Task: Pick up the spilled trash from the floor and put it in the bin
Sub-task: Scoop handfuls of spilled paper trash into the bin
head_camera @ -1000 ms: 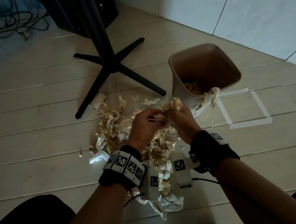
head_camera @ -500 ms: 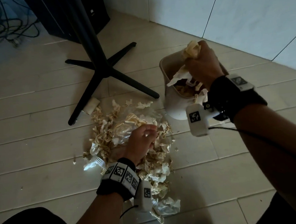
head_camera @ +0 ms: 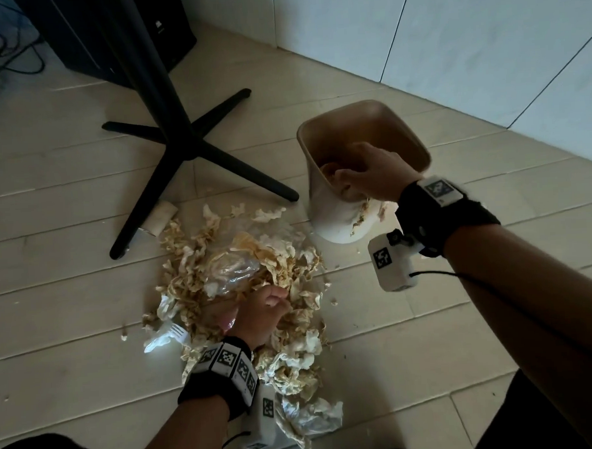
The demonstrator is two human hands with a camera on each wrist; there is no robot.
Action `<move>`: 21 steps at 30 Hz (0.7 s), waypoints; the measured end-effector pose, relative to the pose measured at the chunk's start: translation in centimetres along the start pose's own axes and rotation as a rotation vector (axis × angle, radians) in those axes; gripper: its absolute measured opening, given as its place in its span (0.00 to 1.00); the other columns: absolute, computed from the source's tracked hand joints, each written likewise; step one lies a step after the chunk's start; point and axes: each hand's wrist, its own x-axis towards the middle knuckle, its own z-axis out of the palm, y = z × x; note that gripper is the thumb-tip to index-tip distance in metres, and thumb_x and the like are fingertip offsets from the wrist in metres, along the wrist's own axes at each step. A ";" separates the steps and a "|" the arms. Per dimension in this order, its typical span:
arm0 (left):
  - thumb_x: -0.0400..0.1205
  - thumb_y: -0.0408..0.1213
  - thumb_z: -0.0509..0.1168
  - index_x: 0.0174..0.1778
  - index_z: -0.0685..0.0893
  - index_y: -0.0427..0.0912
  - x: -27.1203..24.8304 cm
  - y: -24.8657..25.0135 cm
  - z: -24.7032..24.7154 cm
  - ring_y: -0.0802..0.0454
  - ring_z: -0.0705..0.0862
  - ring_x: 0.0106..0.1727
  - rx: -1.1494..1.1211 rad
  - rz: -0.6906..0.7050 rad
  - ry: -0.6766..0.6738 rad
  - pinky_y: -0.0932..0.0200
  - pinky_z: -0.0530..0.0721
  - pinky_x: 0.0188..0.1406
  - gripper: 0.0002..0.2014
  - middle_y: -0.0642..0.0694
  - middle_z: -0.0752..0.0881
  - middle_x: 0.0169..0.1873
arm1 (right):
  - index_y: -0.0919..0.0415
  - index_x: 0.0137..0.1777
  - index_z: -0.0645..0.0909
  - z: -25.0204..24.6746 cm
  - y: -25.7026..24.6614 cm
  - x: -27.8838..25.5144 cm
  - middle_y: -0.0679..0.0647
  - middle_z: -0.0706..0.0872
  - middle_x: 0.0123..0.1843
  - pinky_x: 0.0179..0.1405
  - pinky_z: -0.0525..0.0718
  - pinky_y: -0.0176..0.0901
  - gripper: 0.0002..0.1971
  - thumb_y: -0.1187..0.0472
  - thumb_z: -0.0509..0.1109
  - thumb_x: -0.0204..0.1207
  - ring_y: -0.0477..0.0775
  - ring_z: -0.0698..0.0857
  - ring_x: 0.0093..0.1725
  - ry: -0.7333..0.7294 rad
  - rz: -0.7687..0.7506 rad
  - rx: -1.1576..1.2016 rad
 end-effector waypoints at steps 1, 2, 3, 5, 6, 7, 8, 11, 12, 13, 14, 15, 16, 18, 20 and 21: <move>0.83 0.36 0.68 0.62 0.83 0.42 0.1 -0.2 0.0 0.50 0.84 0.58 0.027 0.004 0.000 0.49 0.86 0.59 0.12 0.51 0.85 0.54 | 0.47 0.82 0.67 0.3 0.2 -0.8 0.58 0.76 0.76 0.69 0.75 0.53 0.31 0.41 0.67 0.80 0.61 0.76 0.73 0.081 -0.023 -0.009; 0.83 0.36 0.68 0.63 0.84 0.42 0.3 -0.5 0.0 0.51 0.84 0.59 0.044 0.009 0.002 0.47 0.86 0.59 0.12 0.50 0.85 0.55 | 0.48 0.79 0.71 0.8 0.3 -1.6 0.58 0.76 0.75 0.71 0.73 0.56 0.29 0.42 0.67 0.80 0.62 0.74 0.74 0.174 -0.043 -0.015; 0.83 0.36 0.68 0.62 0.84 0.43 0.5 -0.7 -0.1 0.51 0.83 0.60 0.055 0.008 0.004 0.46 0.86 0.59 0.12 0.50 0.85 0.56 | 0.49 0.77 0.74 1.4 0.4 -2.5 0.58 0.75 0.74 0.73 0.71 0.59 0.27 0.42 0.68 0.79 0.63 0.71 0.76 0.261 -0.048 -0.023; 0.83 0.36 0.68 0.58 0.84 0.47 0.8 -1.2 -0.1 0.50 0.84 0.61 0.060 0.003 0.011 0.44 0.86 0.59 0.09 0.50 0.86 0.56 | 0.50 0.73 0.77 2.8 0.8 -4.2 0.58 0.74 0.74 0.74 0.70 0.62 0.26 0.42 0.71 0.77 0.65 0.68 0.76 0.368 -0.053 -0.044; 0.82 0.36 0.68 0.57 0.84 0.49 1.0 -1.4 -0.1 0.50 0.84 0.62 0.061 0.000 0.016 0.44 0.86 0.59 0.08 0.49 0.86 0.56 | 0.51 0.71 0.79 3.5 1.0 -4.7 0.59 0.75 0.73 0.73 0.72 0.63 0.26 0.42 0.72 0.75 0.65 0.69 0.75 0.378 -0.061 -0.054; 0.82 0.36 0.68 0.57 0.84 0.49 1.1 -1.5 -0.1 0.50 0.84 0.62 0.063 -0.005 0.019 0.44 0.86 0.59 0.08 0.49 0.87 0.56 | 0.51 0.70 0.80 4.3 1.3 -5.1 0.59 0.75 0.71 0.71 0.75 0.62 0.26 0.44 0.74 0.74 0.64 0.71 0.74 0.364 -0.071 -0.064; 0.82 0.36 0.68 0.57 0.85 0.48 1.2 -1.6 0.0 0.50 0.84 0.61 0.067 -0.009 0.016 0.44 0.86 0.59 0.09 0.48 0.87 0.56 | 0.52 0.69 0.81 4.9 1.6 -5.3 0.58 0.76 0.70 0.67 0.79 0.60 0.24 0.47 0.76 0.74 0.63 0.73 0.72 0.350 -0.082 -0.080; 0.82 0.38 0.69 0.57 0.85 0.50 1.5 -2.0 0.1 0.51 0.85 0.60 0.081 -0.009 -0.001 0.48 0.87 0.57 0.09 0.46 0.88 0.57 | 0.57 0.62 0.87 6.2 2.5 -5.4 0.57 0.82 0.64 0.54 0.86 0.56 0.15 0.62 0.75 0.75 0.61 0.79 0.66 0.433 -0.133 -0.136; 0.81 0.39 0.69 0.57 0.85 0.51 1.6 -2.1 0.1 0.52 0.85 0.59 0.085 -0.010 -0.005 0.49 0.87 0.57 0.09 0.47 0.88 0.57 | 0.58 0.60 0.88 6.3 2.6 -5.3 0.58 0.84 0.61 0.50 0.87 0.55 0.13 0.66 0.74 0.76 0.61 0.81 0.63 0.480 -0.156 -0.138; 0.81 0.39 0.69 0.57 0.85 0.52 1.6 -2.2 0.1 0.52 0.85 0.59 0.090 -0.013 -0.008 0.50 0.86 0.57 0.09 0.47 0.88 0.57 | 0.60 0.58 0.89 6.3 2.8 -5.2 0.58 0.86 0.58 0.47 0.85 0.52 0.12 0.69 0.73 0.76 0.62 0.83 0.60 0.515 -0.175 -0.138; 0.81 0.40 0.69 0.58 0.85 0.51 1.7 -2.4 0.1 0.53 0.85 0.60 0.098 -0.014 -0.009 0.53 0.85 0.57 0.10 0.48 0.88 0.57 | 0.60 0.56 0.90 6.2 2.9 -5.0 0.59 0.87 0.56 0.46 0.83 0.50 0.12 0.71 0.72 0.76 0.63 0.85 0.57 0.535 -0.191 -0.140; 0.81 0.40 0.69 0.59 0.85 0.50 1.8 -2.5 0.1 0.53 0.85 0.60 0.107 -0.012 -0.012 0.57 0.83 0.56 0.11 0.48 0.88 0.58 | 0.61 0.55 0.90 5.9 3.1 -4.7 0.59 0.89 0.53 0.45 0.82 0.48 0.12 0.72 0.72 0.76 0.63 0.86 0.53 0.545 -0.209 -0.139; 0.81 0.40 0.69 0.60 0.85 0.50 1.9 -2.6 0.1 0.53 0.85 0.61 0.113 -0.010 -0.015 0.60 0.81 0.55 0.11 0.48 0.88 0.59 | 0.61 0.54 0.91 5.6 3.3 -4.5 0.59 0.90 0.51 0.45 0.82 0.47 0.12 0.72 0.72 0.75 0.64 0.87 0.51 0.551 -0.228 -0.130; 0.81 0.41 0.69 0.60 0.85 0.50 2.0 -2.7 0.0 0.54 0.85 0.61 0.113 -0.010 -0.016 0.62 0.79 0.53 0.12 0.49 0.88 0.59 | 0.60 0.52 0.92 4.9 3.5 -4.3 0.58 0.91 0.50 0.48 0.87 0.49 0.11 0.72 0.74 0.74 0.62 0.89 0.48 0.547 -0.262 -0.079; 0.81 0.41 0.70 0.60 0.85 0.49 2.2 -2.8 0.0 0.54 0.85 0.61 0.109 -0.011 -0.009 0.62 0.80 0.54 0.12 0.49 0.88 0.59 | 0.58 0.52 0.93 4.2 3.6 -4.4 0.57 0.93 0.50 0.51 0.88 0.47 0.12 0.72 0.75 0.73 0.58 0.90 0.46 0.532 -0.294 -0.003; 0.81 0.40 0.70 0.60 0.85 0.48 2.3 -2.8 0.1 0.54 0.85 0.61 0.105 -0.013 -0.004 0.60 0.81 0.55 0.12 0.49 0.88 0.59 | 0.57 0.51 0.93 4.0 3.6 -4.5 0.56 0.93 0.49 0.51 0.87 0.45 0.13 0.73 0.75 0.73 0.55 0.90 0.45 0.529 -0.302 0.032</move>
